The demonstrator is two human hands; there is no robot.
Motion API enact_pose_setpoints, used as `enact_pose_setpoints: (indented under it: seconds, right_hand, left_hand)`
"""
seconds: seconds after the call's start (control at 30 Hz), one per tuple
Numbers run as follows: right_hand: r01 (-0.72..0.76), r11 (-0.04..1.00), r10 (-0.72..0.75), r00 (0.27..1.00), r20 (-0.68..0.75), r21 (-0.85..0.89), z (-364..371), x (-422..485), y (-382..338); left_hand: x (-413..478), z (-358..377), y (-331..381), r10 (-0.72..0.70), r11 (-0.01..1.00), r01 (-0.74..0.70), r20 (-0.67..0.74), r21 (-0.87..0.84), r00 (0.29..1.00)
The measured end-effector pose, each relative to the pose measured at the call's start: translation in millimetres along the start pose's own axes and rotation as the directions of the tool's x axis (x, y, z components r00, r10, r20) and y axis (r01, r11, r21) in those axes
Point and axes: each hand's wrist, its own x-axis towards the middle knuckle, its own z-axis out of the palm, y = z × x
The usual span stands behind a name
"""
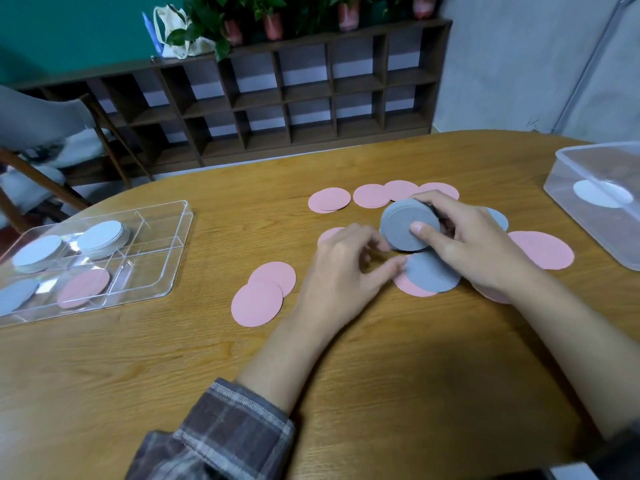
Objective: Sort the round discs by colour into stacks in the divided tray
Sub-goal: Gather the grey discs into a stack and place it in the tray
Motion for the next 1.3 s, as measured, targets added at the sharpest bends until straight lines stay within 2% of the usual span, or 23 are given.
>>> enact_pose_setpoints:
  seconds: [0.1,0.23,0.33,0.4,0.57,0.8,1.0,1.1,1.2,1.3]
  right_hand:
    - [0.009,0.997,-0.011,1.0,-0.02,-0.073,-16,-6,6]
    - [-0.04,0.992,0.034,0.998,-0.057,-0.119,-41,-17,23]
    - [-0.069,0.996,0.06,0.99,-0.13,-0.063,-48,-24,36]
    - [-0.07,0.998,0.068,0.986,-0.154,-0.007,-47,-24,39]
    - [-0.078,0.997,0.075,0.981,-0.177,-0.012,-48,-20,38]
    - [-0.01,0.999,0.005,0.995,-0.1,-0.052,-33,-20,34]
    - [0.025,1.0,-0.026,0.998,-0.064,-0.017,-25,-19,28]
    - [0.029,0.999,-0.029,0.999,-0.037,-0.02,-23,-18,25]
    - [0.004,0.999,-0.005,0.999,-0.031,-0.032,-22,-19,22]
    - [-0.017,0.999,0.018,0.999,-0.026,0.028,-20,-19,24]
  left_hand:
    - [-2,14,9,0.021,1.0,-0.018,0.141,-0.025,0.99]
    - [-2,22,12,0.04,0.998,-0.047,0.195,0.034,0.98]
    - [0,22,12,0.036,0.996,-0.053,0.224,0.073,0.974]
    - [0,21,12,0.034,0.996,-0.053,0.223,0.078,0.974]
    - [2,23,13,0.04,0.995,-0.058,0.202,0.084,0.979]
    - [2,21,12,0.067,0.988,-0.091,0.185,0.127,0.981]
    - [3,19,7,0.134,0.983,-0.156,0.202,0.1,0.97]
    - [4,17,7,0.172,0.981,-0.183,0.135,0.069,0.976]
    - [4,15,10,0.153,0.985,-0.157,0.07,0.066,0.986]
    - [4,17,9,0.122,0.991,-0.124,0.037,0.046,0.992]
